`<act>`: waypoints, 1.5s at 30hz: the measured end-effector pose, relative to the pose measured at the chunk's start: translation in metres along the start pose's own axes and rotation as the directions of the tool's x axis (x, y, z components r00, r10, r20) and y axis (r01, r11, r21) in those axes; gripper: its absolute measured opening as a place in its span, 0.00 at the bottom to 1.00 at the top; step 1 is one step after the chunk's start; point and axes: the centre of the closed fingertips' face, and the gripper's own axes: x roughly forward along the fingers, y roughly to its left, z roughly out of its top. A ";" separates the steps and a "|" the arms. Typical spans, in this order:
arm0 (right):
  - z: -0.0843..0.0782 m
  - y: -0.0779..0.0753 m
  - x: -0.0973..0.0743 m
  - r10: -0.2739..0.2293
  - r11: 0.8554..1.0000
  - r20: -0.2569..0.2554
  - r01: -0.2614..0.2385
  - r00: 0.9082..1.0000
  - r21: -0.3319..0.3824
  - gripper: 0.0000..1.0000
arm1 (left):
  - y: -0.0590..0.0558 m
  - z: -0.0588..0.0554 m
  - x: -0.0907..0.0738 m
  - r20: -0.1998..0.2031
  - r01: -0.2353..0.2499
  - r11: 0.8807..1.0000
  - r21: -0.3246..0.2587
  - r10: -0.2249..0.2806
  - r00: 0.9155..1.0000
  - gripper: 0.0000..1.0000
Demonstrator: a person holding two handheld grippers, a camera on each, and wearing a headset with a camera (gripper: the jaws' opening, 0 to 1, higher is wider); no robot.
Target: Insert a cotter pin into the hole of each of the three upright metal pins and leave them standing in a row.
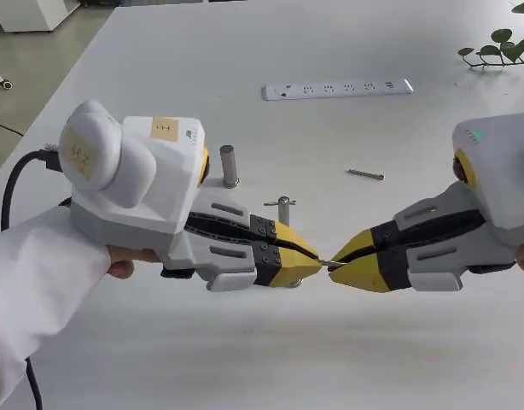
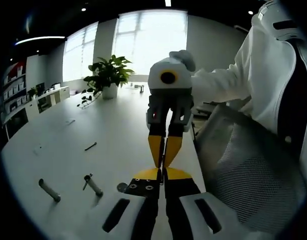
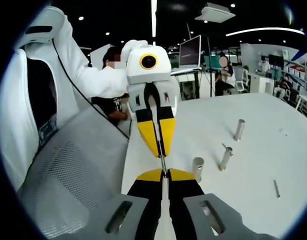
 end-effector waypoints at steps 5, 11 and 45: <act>-0.002 -0.003 0.001 -0.004 0.999 -0.011 0.004 1.000 -0.038 0.00 | 0.002 -0.003 0.002 0.003 -0.012 1.000 0.013 0.012 1.000 0.01; -0.004 -0.027 -0.005 -0.092 0.996 -0.011 0.092 0.996 -0.006 0.00 | 0.027 -0.010 0.002 0.030 -0.132 0.990 0.044 0.130 0.991 0.44; -0.043 -0.053 0.004 -0.080 0.997 -0.205 0.078 0.975 -0.018 0.00 | 0.067 -0.076 0.031 0.013 -0.251 0.959 -0.129 0.255 0.967 0.12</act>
